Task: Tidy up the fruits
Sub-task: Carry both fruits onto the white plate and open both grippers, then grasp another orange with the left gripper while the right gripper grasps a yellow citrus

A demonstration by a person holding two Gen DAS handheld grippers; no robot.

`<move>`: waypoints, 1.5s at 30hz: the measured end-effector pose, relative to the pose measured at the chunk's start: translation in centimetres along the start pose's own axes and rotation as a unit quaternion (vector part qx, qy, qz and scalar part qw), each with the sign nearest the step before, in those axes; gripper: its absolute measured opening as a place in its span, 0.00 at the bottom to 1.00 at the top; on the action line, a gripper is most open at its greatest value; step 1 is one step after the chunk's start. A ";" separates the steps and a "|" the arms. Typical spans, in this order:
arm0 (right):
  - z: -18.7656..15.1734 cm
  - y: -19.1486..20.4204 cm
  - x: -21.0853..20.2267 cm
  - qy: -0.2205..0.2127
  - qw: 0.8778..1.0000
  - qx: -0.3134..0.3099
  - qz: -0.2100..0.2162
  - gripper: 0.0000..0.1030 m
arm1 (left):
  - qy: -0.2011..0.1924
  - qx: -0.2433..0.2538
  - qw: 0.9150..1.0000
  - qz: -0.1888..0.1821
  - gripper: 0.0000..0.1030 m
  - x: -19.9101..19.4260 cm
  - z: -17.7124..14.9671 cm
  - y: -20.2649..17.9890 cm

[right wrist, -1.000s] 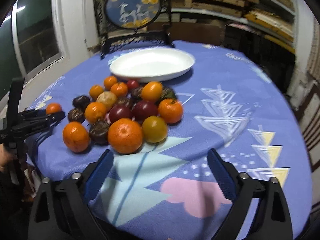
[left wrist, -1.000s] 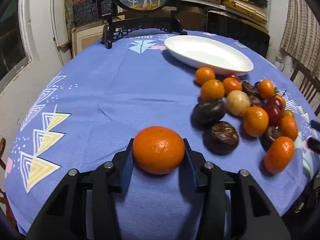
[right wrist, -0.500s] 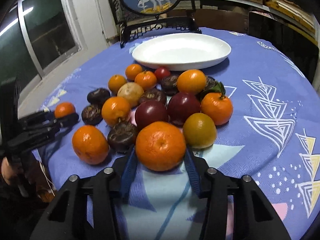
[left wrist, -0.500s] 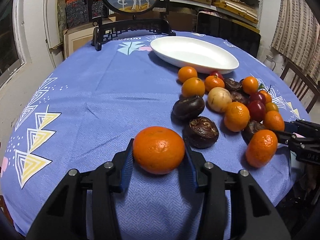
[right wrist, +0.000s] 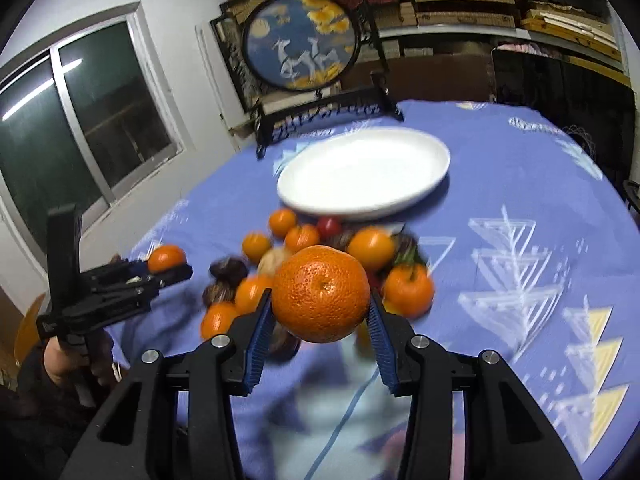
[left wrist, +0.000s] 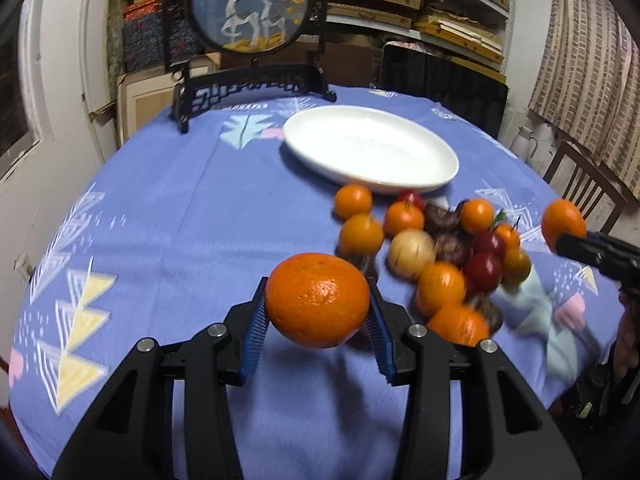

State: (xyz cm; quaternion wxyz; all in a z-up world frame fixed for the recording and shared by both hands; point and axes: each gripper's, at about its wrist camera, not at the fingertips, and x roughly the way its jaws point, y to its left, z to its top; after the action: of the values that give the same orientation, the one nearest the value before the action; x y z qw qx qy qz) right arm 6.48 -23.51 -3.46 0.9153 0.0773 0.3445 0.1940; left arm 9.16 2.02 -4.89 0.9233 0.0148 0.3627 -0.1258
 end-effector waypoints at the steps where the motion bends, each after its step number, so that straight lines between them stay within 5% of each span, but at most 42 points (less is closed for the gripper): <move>1: 0.9 -0.4 0.1 -0.001 1.000 0.003 0.000 0.44 | 0.001 0.004 1.000 -0.007 0.43 0.4 1.2 -0.3; 8: 7.4 -3.6 5.3 0.028 0.999 0.017 -0.005 0.44 | 0.017 0.022 0.999 -0.029 0.43 5.8 8.6 -2.0; 15: 11.7 -6.4 14.0 0.082 0.996 0.033 -0.029 0.46 | 0.077 0.026 0.996 -0.037 0.44 15.5 14.9 -2.8; 20: 13.4 -7.5 14.5 0.034 0.997 0.036 -0.055 0.59 | 0.070 -0.018 0.996 -0.044 0.62 17.5 17.0 -0.9; 25: 11.2 -7.1 10.5 0.025 0.997 0.030 -0.064 0.60 | 0.029 0.002 0.998 -0.052 0.74 11.9 14.7 -1.2; 29: 8.1 -6.9 7.2 0.027 0.997 0.029 -0.071 0.62 | 0.003 0.073 0.995 -0.062 0.75 6.0 9.5 -3.3; 33: 4.5 -7.1 4.4 0.029 0.996 0.050 -0.075 0.65 | 0.005 0.131 0.988 -0.086 0.75 1.5 3.4 -5.4; 39: 0.3 -6.6 2.4 0.035 0.994 0.073 -0.070 0.65 | 0.026 0.136 0.985 -0.098 0.75 0.0 -2.3 -6.7; 45: -1.9 -5.1 1.6 0.044 0.995 0.060 -0.071 0.65 | 0.027 0.132 0.988 -0.075 0.51 1.9 -4.4 -8.1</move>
State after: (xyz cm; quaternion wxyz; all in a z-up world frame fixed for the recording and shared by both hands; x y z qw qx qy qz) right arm 7.88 -27.47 -7.28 0.9042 0.0987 0.4006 0.1105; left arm 5.59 -5.72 -8.86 0.8908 0.1125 0.3682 -0.2412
